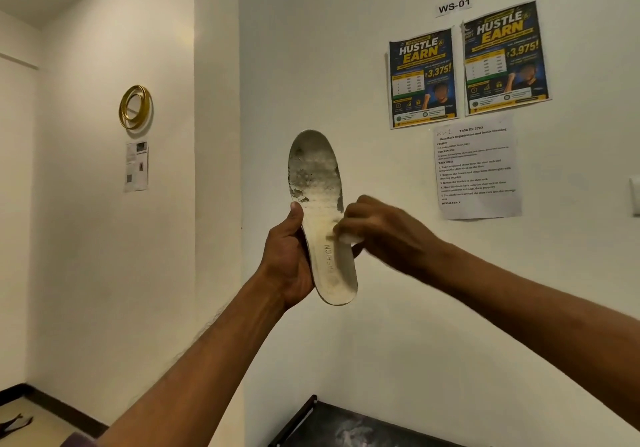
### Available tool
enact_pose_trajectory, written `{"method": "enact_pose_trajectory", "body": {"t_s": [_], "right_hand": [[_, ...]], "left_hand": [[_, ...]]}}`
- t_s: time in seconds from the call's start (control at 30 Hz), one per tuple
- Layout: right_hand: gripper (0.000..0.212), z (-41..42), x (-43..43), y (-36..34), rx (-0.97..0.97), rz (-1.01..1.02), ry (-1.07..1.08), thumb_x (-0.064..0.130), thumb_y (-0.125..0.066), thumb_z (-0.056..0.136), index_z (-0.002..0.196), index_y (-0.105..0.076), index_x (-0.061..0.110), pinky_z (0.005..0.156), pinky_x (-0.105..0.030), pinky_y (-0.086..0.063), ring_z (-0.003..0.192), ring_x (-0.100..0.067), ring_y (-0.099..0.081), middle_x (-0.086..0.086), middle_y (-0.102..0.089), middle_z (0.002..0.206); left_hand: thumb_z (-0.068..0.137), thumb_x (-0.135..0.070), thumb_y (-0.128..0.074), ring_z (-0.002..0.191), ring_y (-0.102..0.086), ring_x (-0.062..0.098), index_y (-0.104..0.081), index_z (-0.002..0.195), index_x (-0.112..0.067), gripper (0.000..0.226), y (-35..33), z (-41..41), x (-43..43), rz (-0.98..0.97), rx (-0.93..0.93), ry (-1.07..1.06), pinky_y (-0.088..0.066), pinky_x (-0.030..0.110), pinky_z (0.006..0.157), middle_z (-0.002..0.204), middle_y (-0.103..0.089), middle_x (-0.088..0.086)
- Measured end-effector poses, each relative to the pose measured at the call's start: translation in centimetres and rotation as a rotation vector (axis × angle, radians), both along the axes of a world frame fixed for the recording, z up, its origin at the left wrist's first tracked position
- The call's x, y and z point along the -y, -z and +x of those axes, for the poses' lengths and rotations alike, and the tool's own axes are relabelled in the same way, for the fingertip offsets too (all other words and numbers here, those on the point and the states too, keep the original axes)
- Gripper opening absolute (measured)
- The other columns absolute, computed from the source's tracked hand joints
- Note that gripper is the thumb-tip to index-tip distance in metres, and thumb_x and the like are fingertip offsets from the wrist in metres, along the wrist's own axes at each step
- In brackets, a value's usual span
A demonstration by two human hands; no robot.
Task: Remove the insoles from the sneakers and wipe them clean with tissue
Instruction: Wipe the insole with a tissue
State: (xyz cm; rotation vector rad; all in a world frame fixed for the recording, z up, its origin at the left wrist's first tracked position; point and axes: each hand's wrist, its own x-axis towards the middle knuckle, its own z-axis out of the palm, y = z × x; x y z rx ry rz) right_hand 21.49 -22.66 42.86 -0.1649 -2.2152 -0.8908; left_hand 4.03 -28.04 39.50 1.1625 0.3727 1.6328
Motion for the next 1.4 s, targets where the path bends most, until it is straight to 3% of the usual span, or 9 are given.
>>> {"method": "enact_pose_trajectory", "body": {"t_s": [0.2, 0.47, 0.6, 0.73, 0.87, 1.0, 1.13, 1.27, 1.4], "right_hand": [[0.017, -0.4, 0.0, 0.2, 0.166, 0.059, 0.062, 0.008, -0.076, 0.084, 0.100, -0.069, 0.008, 0.062, -0.038, -0.058, 0.091, -0.025, -0.059, -0.009, -0.063, 0.100], [0.022, -0.1, 0.3, -0.8, 0.120, -0.021, 0.049, 0.020, -0.081, 0.082, 0.098, -0.073, 0.007, 0.067, -0.036, -0.058, 0.089, -0.026, -0.064, -0.011, -0.066, 0.101], [0.012, 0.4, -0.4, -2.3, -0.107, -0.069, -0.005, 0.005, -0.077, 0.082, 0.093, -0.074, 0.008, 0.063, -0.039, -0.056, 0.082, -0.025, -0.062, -0.011, -0.067, 0.096], [0.023, 0.2, 0.0, -1.8, -0.001, -0.047, -0.001, 0.007, -0.078, 0.082, 0.103, -0.071, 0.008, 0.069, -0.035, -0.057, 0.089, -0.024, -0.064, -0.011, -0.068, 0.101], [0.025, 0.8, -1.1, -3.3, -0.311, -0.072, -0.015, 0.000, -0.075, 0.084, 0.108, -0.068, 0.005, 0.069, -0.043, -0.057, 0.087, -0.028, -0.063, -0.014, -0.069, 0.098], [0.026, 0.5, -0.4, -2.7, -0.179, -0.043, 0.002, 0.002, -0.077, 0.082, 0.107, -0.071, 0.004, 0.071, -0.039, -0.058, 0.092, -0.030, -0.063, -0.016, -0.068, 0.103], [0.020, 1.3, -1.0, -4.3, -0.379, -0.064, -0.013, -0.003, -0.075, 0.082, 0.101, -0.073, 0.004, 0.067, -0.044, -0.057, 0.085, -0.030, -0.064, -0.015, -0.068, 0.095], [0.029, 0.8, 0.1, -3.2, -0.192, -0.035, -0.018, -0.001, -0.078, 0.079, 0.106, -0.071, 0.003, 0.072, -0.037, -0.058, 0.092, -0.030, -0.064, -0.017, -0.069, 0.103], [0.025, 1.5, -0.5, -5.1, -0.450, -0.036, -0.028, -0.004, -0.075, 0.081, 0.105, -0.073, 0.003, 0.069, -0.044, -0.058, 0.089, -0.031, -0.065, -0.017, -0.071, 0.099]], "left_hand": [[0.105, -0.054, -0.032, 0.102, -0.070, 0.037, -0.064, 0.127, -0.020, 0.051, 0.6, -0.1, -0.1, -0.015, -0.033, 0.039, -0.053, 0.058, 0.095, 0.119, -0.072, 0.017], [0.105, -0.053, -0.033, 0.099, -0.070, 0.037, -0.061, 0.135, -0.018, 0.053, 0.4, 0.2, -0.1, -0.024, -0.050, 0.029, -0.057, 0.054, 0.090, 0.118, -0.071, 0.018], [0.105, -0.051, -0.039, 0.108, -0.066, 0.038, -0.069, 0.126, -0.018, 0.049, 0.6, 0.6, -0.1, -0.034, 0.003, 0.072, -0.054, 0.058, 0.091, 0.125, -0.069, 0.019], [0.105, -0.052, -0.038, 0.114, -0.062, 0.039, -0.064, 0.133, -0.017, 0.051, 0.6, 0.9, 0.1, -0.040, -0.021, 0.089, -0.051, 0.058, 0.096, 0.126, -0.068, 0.021], [0.103, -0.056, -0.037, 0.116, -0.058, 0.037, -0.063, 0.136, -0.012, 0.060, 0.7, 1.3, 0.2, -0.063, -0.082, 0.119, -0.051, 0.055, 0.098, 0.125, -0.065, 0.020], [0.103, -0.055, -0.039, 0.118, -0.058, 0.038, -0.062, 0.136, -0.012, 0.059, 0.5, 1.5, 0.3, -0.066, -0.085, 0.130, -0.052, 0.055, 0.097, 0.127, -0.065, 0.020], [0.102, -0.055, -0.040, 0.118, -0.056, 0.038, -0.059, 0.139, -0.012, 0.060, 0.6, 1.8, 0.6, -0.079, -0.108, 0.129, -0.053, 0.054, 0.096, 0.125, -0.063, 0.020], [0.102, -0.054, -0.040, 0.118, -0.056, 0.039, -0.059, 0.138, -0.013, 0.058, 0.6, 1.9, 0.5, -0.074, -0.099, 0.125, -0.051, 0.055, 0.097, 0.127, -0.063, 0.020], [0.101, -0.056, -0.040, 0.115, -0.059, 0.037, -0.061, 0.136, -0.013, 0.059, 0.8, 2.1, 0.6, -0.087, -0.121, 0.142, -0.055, 0.052, 0.093, 0.122, -0.065, 0.019]]}}
